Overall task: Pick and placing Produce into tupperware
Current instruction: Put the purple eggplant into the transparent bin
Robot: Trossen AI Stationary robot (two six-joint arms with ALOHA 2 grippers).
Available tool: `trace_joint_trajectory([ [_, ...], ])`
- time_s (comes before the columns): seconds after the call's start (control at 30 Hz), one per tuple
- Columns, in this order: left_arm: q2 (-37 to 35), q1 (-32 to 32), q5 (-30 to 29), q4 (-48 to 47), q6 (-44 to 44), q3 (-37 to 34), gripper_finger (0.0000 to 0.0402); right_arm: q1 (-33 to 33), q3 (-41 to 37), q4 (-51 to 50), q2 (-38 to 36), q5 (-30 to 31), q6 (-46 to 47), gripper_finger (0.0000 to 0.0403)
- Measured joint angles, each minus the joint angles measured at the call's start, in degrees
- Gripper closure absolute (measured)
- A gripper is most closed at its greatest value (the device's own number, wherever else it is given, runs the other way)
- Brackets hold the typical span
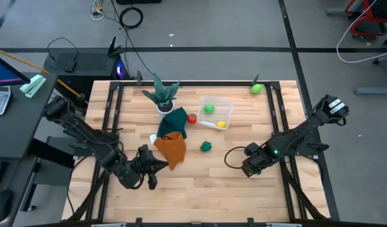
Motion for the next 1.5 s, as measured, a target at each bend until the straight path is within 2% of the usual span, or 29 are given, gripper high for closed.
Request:
trace_joint_trajectory([
  [0.17,0.02,1.61,0.09,-0.14,-0.25,-1.62,0.0359,0.0,0.0,0.0,0.0,-0.25,0.93,0.0199],
  [0.3,0.02,2.57,1.54,-0.27,0.35,-1.64,0.0353,0.0,0.0,0.0,0.02,-0.52,1.1,0.0196],
  [0.57,0.04,3.27,1.6,-0.34,1.56,-1.64,0.0369,-0.17,-0.16,0.2,0.04,0.14,1.27,0.0178],
  [0.77,0.07,3.34,1.6,-0.3,1.47,-1.64,0.0382,-0.17,-3.07,3.76,0.04,0.13,4.29,0.017],
  [1.23,0.07,3.32,1.6,-0.3,1.31,-1.64,0.0374,-0.17,-3.72,4.15,0.04,1.51,5.07,0.0175],
  [1.5,0.07,3.32,1.6,-0.28,1.35,-1.64,0.0388,-2.6,-3.72,4.33,0.04,1.64,3.54,0.0176],
])
